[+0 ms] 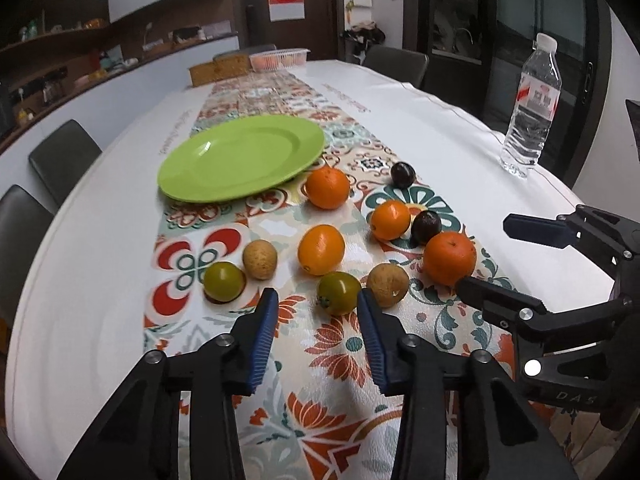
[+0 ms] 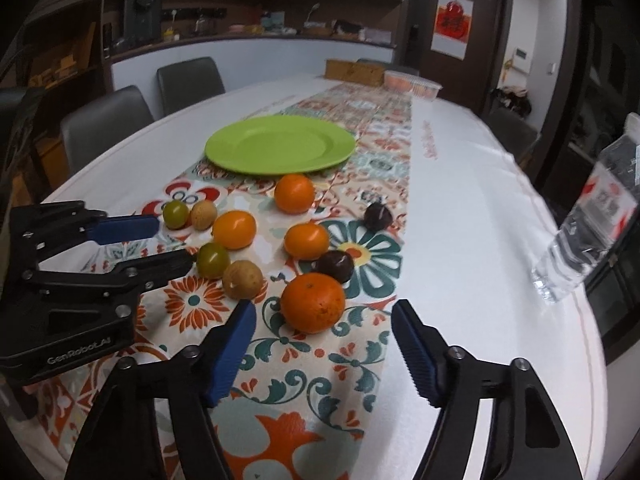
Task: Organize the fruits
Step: 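Grasp a small green fruit with the left tool while the right tool grasps a large mandarin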
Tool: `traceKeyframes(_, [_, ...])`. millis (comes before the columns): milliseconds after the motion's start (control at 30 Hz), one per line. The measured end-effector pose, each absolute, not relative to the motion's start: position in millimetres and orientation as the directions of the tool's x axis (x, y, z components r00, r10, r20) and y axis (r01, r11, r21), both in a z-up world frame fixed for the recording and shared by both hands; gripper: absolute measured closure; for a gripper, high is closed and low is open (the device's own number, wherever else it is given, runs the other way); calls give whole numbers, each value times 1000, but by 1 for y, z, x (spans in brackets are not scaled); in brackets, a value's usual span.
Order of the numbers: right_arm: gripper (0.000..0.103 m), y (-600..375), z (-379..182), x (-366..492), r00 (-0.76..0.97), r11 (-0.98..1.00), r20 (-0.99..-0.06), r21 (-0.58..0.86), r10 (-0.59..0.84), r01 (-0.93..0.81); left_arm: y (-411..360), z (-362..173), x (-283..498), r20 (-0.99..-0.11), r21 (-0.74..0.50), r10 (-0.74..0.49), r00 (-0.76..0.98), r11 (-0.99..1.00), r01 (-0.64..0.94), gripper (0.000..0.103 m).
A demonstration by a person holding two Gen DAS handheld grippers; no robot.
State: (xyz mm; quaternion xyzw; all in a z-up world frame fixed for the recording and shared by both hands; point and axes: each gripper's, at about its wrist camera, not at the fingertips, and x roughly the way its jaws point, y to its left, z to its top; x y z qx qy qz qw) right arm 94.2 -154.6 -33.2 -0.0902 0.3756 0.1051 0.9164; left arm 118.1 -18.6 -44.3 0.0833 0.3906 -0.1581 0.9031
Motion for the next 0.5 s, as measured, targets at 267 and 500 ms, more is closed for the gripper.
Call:
traceKeyframes(267, [43,-155,-44,107,662,957,-735,-69,143,-283,-24,-55,132,-760,3,-242,602,926,377,67])
traceKeyframes(500, [48,-155,-48,118,632,954,-755,-28,175,-298,-27,-60,142,-778,-30,-258,573,926,377,69])
